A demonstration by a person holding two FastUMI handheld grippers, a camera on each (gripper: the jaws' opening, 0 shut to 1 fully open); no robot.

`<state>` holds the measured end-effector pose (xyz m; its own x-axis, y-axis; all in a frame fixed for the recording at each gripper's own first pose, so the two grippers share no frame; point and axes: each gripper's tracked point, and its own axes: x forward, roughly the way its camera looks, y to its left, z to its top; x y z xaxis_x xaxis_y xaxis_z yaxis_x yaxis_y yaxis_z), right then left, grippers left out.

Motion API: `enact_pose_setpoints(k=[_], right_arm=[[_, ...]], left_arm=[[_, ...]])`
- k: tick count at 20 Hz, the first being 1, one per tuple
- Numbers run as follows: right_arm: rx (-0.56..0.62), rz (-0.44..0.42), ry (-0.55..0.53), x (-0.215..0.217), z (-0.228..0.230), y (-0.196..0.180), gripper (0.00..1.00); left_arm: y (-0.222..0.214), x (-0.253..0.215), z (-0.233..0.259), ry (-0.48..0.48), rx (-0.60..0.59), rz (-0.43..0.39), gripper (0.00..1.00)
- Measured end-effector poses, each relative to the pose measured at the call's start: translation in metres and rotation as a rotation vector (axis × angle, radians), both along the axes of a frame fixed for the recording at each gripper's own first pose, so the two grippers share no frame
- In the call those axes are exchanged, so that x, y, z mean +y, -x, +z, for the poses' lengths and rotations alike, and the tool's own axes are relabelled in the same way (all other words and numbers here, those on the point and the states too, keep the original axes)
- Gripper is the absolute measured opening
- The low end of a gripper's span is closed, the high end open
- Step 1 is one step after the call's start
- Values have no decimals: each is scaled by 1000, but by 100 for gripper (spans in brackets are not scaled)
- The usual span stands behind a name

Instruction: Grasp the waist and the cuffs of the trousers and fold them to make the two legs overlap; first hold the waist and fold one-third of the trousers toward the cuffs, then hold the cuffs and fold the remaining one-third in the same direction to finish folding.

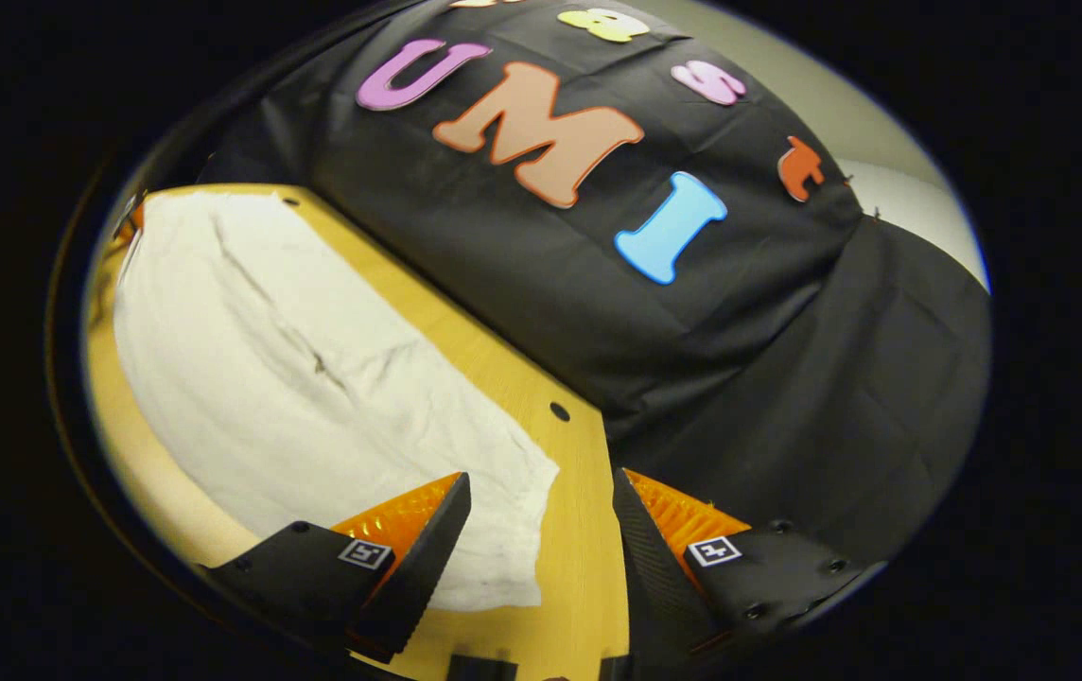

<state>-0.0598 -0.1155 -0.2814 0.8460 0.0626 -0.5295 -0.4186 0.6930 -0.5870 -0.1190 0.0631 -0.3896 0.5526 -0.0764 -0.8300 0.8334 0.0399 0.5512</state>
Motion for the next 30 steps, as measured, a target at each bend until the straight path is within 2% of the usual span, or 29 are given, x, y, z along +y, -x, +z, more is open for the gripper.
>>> enact_pose_setpoints(k=[5,7,8,10,14,19,20,23,27,28,30], right_arm=[[154,129,193,-35,-54,37,98],[211,189,241,-37,-72,50,98],[243,219,261,-38,-80,57,95],[296,269,294,-38,-93,73,98],[305,401,371,-29,-101,79,100],[275,503,440,-21,-115,64,88],[259,508,452,-21,-116,59,80],[250,497,465,-20,-123,49,75],[282,468,483,-21,-138,46,51],[288,473,493,-20,-141,50,29],[256,492,523,-20,-142,45,13]], left_arm=[[0,-1,-1,-7,-26,6,0],[1,-1,-1,-13,-33,2,0],[0,-1,-1,-13,-35,0,0],[1,-1,-1,-12,-38,1,0],[0,-1,-2,-20,-45,-3,0],[1,-1,-3,-25,-44,-2,0],[1,-1,-3,-27,-43,0,0],[1,-1,-3,-32,-39,8,0],[2,-1,-3,-42,-40,11,0],[2,0,-3,-44,-43,14,0],[2,0,-3,-42,-47,21,0]])
